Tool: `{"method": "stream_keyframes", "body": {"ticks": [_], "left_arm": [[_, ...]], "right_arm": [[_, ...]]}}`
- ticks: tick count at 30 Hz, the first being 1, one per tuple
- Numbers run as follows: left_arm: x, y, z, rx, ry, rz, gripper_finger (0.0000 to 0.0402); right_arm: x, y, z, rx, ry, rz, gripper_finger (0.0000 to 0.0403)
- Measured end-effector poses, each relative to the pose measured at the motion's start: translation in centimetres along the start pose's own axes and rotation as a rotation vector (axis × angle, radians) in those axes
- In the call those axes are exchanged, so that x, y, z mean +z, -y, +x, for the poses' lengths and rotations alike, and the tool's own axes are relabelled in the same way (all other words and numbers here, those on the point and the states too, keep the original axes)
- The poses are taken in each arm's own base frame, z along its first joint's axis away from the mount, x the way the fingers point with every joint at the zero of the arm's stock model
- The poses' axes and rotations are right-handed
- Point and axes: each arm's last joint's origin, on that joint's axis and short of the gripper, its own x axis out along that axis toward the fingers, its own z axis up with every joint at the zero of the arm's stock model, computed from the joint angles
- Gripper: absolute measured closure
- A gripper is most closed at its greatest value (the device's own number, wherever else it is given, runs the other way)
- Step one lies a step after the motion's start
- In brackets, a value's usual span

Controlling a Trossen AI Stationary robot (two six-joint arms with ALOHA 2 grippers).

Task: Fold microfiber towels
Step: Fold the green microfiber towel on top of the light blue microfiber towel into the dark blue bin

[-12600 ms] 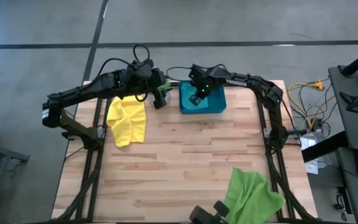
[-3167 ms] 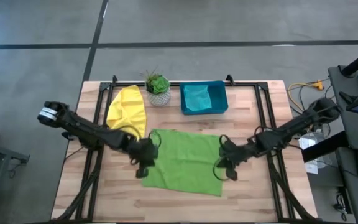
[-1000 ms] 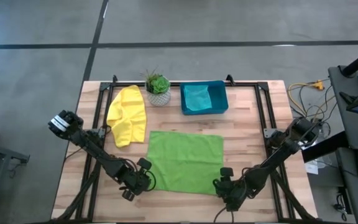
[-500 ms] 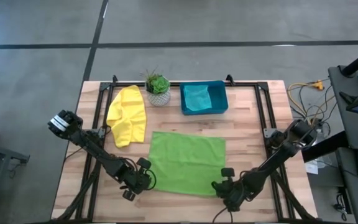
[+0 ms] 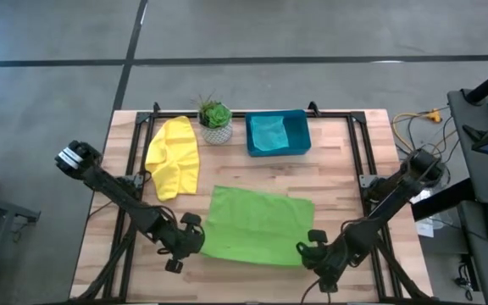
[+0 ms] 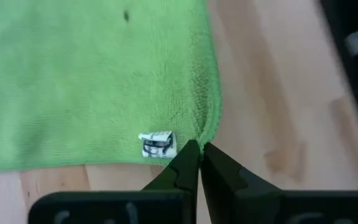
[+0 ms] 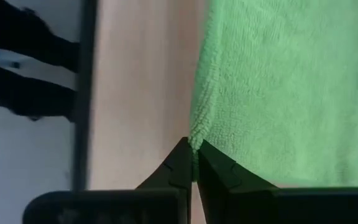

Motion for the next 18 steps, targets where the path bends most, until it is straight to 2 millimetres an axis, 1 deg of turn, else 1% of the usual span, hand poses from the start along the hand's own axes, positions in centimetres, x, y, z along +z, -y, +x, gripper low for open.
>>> {"method": "stream_keyframes", "body": {"ticks": [4,7,13,18], "left_arm": [[0.4,-0.1,-0.8,-0.003,0.042,-0.031,0.0401],[0.5,-0.6,-1.1,0.037,0.061,-0.045,0.0402],[1.1,-2.7,-1.4,0.119,0.069,-0.081,0.0402],[1.8,-5.2,-2.2,0.198,0.092,-0.078,0.0402]], "right_arm": [[0.1,0.1,-1.8,0.037,0.036,-0.015,0.0394],[-0.5,0.9,-2.2,0.031,0.038,-0.005,0.0394],[-2.4,3.3,-2.8,0.011,0.029,0.064,0.0394],[-4.2,5.4,-4.1,0.028,0.061,0.120,0.0394]]}}
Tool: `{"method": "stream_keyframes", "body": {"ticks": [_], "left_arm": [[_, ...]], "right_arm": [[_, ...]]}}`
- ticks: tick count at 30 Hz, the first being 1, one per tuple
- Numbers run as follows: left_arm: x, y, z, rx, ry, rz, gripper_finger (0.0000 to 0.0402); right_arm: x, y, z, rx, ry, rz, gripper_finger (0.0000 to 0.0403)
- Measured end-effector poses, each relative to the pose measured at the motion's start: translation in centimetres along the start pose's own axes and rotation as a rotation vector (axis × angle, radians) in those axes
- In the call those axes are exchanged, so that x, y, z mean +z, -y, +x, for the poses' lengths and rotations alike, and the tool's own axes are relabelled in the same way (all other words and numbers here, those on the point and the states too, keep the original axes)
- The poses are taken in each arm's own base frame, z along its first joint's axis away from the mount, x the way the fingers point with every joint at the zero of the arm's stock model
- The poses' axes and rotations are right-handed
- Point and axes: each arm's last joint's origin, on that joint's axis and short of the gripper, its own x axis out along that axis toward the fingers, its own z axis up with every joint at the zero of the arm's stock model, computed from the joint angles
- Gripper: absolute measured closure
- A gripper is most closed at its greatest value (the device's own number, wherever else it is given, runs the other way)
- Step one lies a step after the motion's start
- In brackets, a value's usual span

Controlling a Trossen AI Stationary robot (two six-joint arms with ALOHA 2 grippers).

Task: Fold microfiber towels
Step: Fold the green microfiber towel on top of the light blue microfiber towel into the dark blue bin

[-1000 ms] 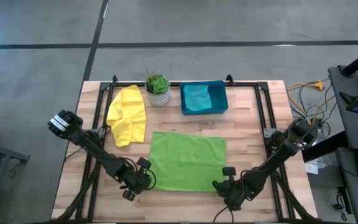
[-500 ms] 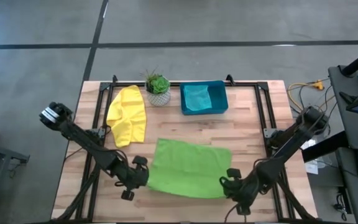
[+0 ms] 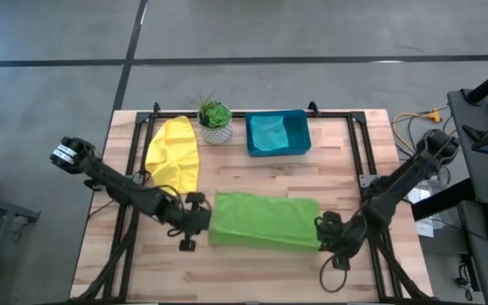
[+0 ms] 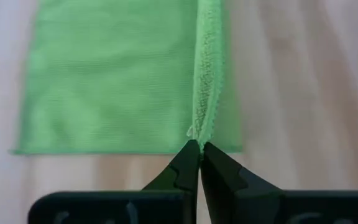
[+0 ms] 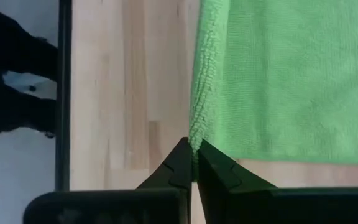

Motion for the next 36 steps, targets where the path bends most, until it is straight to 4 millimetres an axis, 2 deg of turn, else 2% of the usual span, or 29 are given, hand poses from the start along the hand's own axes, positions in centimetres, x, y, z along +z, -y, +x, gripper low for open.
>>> {"method": "stream_keyframes", "body": {"ticks": [10,16,25,36], "left_arm": [[1.3,-5.3,0.6,0.094,0.009,-0.059,0.0401],[1.5,-7.2,0.6,0.134,0.008,-0.075,0.0401],[1.3,-8.1,1.2,0.136,-0.020,-0.078,0.0401],[0.9,-8.3,3.4,0.143,-0.087,-0.081,0.0401]], "right_arm": [[-0.9,4.6,-1.8,0.006,0.071,0.073,0.0394],[-0.7,7.0,-1.7,-0.012,0.076,0.100,0.0394],[0.3,9.2,-1.4,-0.044,0.072,0.103,0.0394],[1.0,11.8,-1.3,-0.132,0.049,0.150,0.0394]]}}
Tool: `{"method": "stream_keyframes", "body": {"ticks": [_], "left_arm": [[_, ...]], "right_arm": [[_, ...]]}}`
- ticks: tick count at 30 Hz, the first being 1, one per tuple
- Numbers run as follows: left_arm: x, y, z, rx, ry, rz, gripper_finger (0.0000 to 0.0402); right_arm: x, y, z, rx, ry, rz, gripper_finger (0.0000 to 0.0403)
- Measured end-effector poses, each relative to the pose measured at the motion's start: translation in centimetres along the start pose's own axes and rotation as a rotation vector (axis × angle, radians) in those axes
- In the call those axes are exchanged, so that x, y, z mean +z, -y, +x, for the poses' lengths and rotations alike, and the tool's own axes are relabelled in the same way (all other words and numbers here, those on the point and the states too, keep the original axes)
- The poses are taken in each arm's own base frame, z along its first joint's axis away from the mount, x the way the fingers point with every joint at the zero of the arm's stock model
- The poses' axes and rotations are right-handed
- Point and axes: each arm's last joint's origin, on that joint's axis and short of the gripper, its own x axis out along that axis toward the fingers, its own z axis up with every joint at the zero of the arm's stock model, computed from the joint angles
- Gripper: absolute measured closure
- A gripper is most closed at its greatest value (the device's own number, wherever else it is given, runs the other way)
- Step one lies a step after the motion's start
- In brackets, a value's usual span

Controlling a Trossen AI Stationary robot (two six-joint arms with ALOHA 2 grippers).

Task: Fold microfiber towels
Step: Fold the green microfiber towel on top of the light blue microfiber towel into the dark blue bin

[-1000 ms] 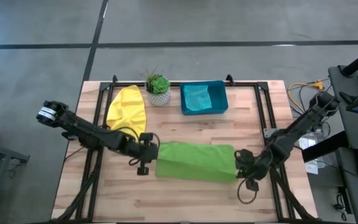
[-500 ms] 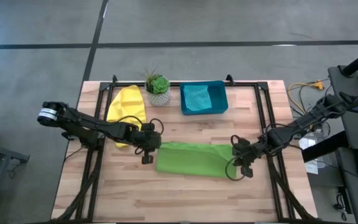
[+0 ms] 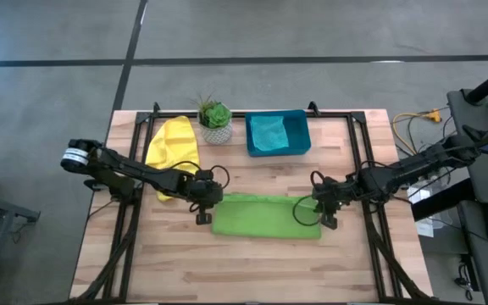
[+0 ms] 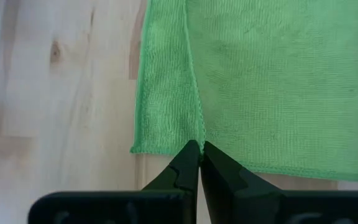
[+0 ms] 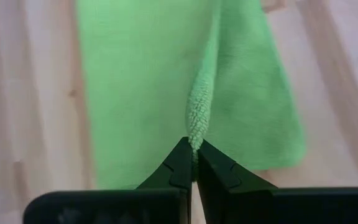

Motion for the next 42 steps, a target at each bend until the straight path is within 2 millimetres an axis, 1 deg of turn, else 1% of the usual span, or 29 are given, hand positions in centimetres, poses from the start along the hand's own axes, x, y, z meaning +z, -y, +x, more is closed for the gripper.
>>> {"method": "stream_keyframes", "body": {"ticks": [5,17,23,28,33,36,41,42], "left_arm": [[0.2,0.0,0.5,0.003,0.006,-0.003,0.0401],[0.3,-0.2,0.3,0.041,0.027,-0.015,0.0401],[-0.1,-0.3,-0.5,0.044,-0.005,-0.036,0.0401],[-0.2,-0.4,-0.9,0.064,-0.001,-0.036,0.0401],[-0.2,-0.9,-0.7,0.096,-0.003,-0.040,0.0401],[0.1,-1.2,-0.5,0.108,0.017,-0.053,0.0401],[-0.1,-1.8,0.2,0.144,-0.003,-0.070,0.0402],[-0.5,-1.9,0.4,0.148,-0.019,-0.077,0.0402]], "right_arm": [[0.3,0.8,0.5,-0.039,-0.020,0.033,0.0394],[0.3,1.3,2.0,-0.086,-0.097,0.047,0.0394],[0.2,1.2,1.9,-0.064,-0.114,0.077,0.0394],[0.3,1.3,1.9,-0.099,-0.093,0.070,0.0394],[0.3,1.7,1.9,-0.148,-0.073,0.076,0.0394],[0.4,2.1,1.9,-0.188,-0.067,0.109,0.0394],[0.6,2.8,1.9,-0.201,-0.069,0.157,0.0393],[0.7,2.9,1.9,-0.200,-0.068,0.169,0.0392]]}}
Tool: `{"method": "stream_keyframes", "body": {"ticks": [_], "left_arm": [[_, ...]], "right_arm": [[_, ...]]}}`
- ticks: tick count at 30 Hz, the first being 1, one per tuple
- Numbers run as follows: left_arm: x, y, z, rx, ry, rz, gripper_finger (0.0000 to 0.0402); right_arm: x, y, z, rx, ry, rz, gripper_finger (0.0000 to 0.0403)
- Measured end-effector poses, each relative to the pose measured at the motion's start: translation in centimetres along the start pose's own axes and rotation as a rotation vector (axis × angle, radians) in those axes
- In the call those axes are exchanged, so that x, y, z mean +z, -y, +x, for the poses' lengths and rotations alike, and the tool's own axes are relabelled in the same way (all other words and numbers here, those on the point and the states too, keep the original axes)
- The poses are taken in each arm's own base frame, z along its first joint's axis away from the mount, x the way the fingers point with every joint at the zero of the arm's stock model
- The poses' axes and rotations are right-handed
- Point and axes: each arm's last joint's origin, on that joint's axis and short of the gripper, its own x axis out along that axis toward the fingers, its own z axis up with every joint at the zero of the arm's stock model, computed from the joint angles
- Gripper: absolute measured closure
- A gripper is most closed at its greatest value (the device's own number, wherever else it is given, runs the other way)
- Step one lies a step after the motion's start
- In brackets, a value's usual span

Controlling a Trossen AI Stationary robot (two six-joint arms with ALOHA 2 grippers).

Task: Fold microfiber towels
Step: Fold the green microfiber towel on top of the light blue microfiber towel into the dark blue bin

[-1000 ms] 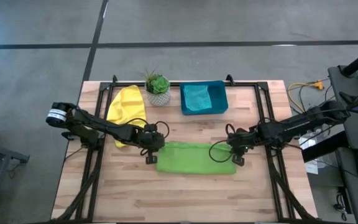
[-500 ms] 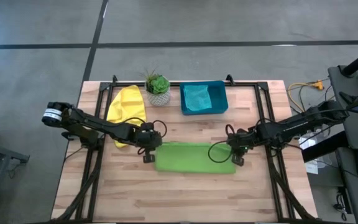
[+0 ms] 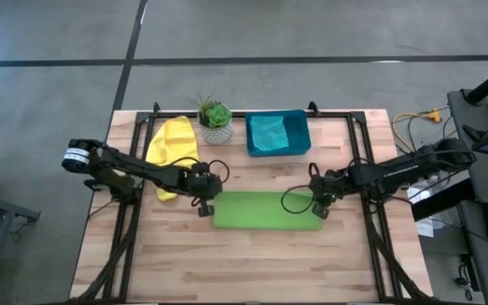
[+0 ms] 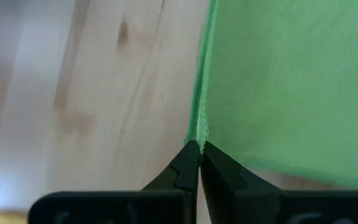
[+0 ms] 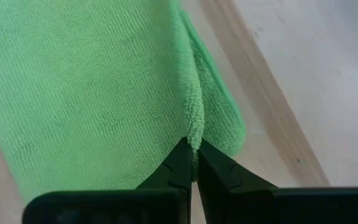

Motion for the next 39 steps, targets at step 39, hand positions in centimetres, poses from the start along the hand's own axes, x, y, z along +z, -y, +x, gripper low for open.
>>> {"method": "stream_keyframes", "body": {"ticks": [39], "left_arm": [[0.1,3.0,2.4,-0.147,-0.175,-0.125,0.0400]], "right_arm": [[-1.3,0.0,-7.5,0.351,0.348,0.297,0.0276]]}}
